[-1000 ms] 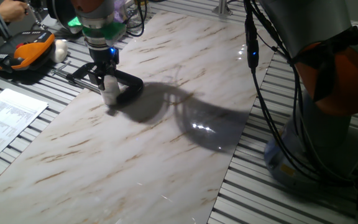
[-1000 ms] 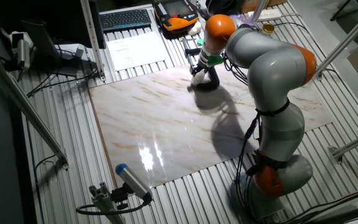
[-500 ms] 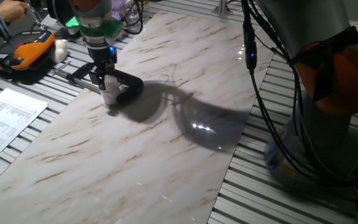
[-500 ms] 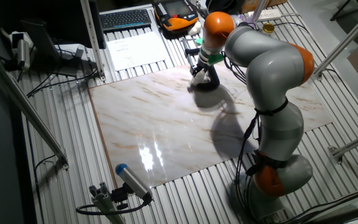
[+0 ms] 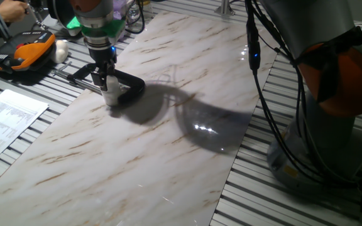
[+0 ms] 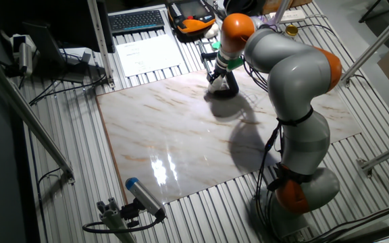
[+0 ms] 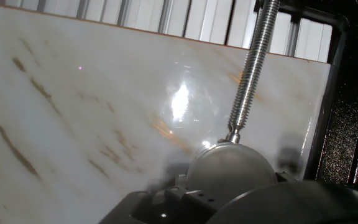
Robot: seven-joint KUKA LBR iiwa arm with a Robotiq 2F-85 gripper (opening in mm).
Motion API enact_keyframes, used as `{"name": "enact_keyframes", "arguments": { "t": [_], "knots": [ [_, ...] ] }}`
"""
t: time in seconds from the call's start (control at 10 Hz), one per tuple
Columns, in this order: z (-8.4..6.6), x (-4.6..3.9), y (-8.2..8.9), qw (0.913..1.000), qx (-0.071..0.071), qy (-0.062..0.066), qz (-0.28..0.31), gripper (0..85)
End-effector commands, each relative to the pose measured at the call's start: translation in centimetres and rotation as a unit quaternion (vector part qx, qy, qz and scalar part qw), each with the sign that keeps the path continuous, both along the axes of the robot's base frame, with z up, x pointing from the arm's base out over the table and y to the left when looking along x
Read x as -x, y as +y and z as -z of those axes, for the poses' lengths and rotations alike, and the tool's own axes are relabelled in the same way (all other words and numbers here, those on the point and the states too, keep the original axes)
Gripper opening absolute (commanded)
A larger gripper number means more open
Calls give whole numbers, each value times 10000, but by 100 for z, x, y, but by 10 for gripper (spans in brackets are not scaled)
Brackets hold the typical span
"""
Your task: Unscrew the lid from the jar
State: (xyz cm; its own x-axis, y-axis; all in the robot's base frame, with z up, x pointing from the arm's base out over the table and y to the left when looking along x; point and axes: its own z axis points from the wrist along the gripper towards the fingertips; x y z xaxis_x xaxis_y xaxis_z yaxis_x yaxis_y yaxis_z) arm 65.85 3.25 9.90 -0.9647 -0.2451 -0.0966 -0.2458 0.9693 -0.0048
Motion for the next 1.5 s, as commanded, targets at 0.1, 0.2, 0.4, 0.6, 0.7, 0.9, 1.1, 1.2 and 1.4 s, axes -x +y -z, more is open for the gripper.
{"name": "enact_keyframes", "arguments": {
  "t": [0.1,0.2,0.4,0.6,0.7,0.9,1.1,1.2,1.4],
  "knots": [
    [-2,-5,2,9999,62,48,-66,170],
    [3,-4,4,9999,66,63,-97,170],
    [21,1,6,9998,18,59,-201,170],
    [21,0,9,9991,-41,43,-428,170],
    [23,-6,12,9981,-36,55,-612,170],
    [28,-8,12,9953,-13,67,-970,170],
    [8,-5,9,9950,23,77,-997,170],
    [8,-6,11,9950,2,63,-999,170],
    [0,-10,14,9950,-2,31,-998,170]
  ]
}}
